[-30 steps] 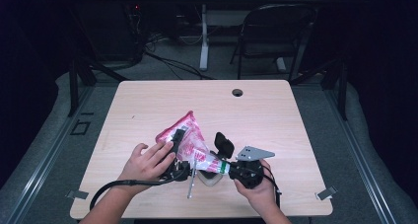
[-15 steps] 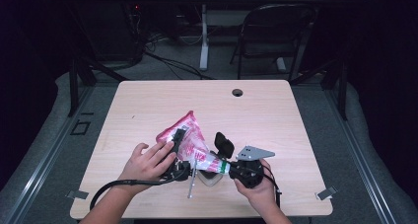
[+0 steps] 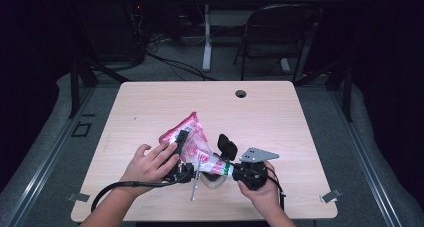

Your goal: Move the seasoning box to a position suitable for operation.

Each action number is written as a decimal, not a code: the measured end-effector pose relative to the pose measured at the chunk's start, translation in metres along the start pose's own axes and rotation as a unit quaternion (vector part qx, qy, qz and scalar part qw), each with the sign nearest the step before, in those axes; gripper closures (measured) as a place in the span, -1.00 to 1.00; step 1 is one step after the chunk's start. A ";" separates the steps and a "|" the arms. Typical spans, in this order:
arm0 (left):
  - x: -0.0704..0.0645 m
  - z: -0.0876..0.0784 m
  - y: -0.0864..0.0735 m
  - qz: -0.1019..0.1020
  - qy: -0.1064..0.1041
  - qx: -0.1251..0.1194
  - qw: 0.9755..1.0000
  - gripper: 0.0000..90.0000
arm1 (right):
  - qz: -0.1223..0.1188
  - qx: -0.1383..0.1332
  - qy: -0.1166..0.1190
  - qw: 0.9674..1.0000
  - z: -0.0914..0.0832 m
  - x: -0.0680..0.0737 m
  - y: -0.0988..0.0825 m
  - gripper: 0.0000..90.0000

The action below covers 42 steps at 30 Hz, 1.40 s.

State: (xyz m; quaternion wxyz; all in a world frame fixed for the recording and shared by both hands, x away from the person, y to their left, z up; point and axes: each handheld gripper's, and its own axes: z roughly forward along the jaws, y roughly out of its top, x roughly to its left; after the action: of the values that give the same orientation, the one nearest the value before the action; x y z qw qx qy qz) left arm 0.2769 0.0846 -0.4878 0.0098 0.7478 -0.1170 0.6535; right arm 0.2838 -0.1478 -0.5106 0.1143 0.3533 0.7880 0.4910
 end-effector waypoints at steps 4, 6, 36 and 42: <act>0.000 0.002 0.001 0.005 -0.001 0.000 1.000 0.39 | 0.002 0.001 -0.002 1.000 0.000 -0.001 0.000 1.00; -0.001 0.002 0.001 0.003 -0.006 0.002 1.000 0.39 | 0.003 0.001 -0.001 1.000 0.001 -0.001 -0.001 1.00; 0.008 0.000 0.003 0.017 0.005 -0.002 1.000 0.39 | 0.010 -0.007 0.005 1.000 -0.001 -0.002 0.000 1.00; 0.009 0.000 0.003 0.018 0.007 -0.002 1.000 0.39 | 0.012 -0.010 0.005 1.000 0.000 -0.002 0.000 1.00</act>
State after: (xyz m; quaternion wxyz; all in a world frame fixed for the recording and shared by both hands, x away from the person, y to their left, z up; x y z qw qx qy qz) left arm 0.2772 0.0800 -0.4795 0.0002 0.7411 -0.1319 0.6583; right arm 0.2851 -0.1498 -0.5111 0.1078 0.3589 0.7793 0.5022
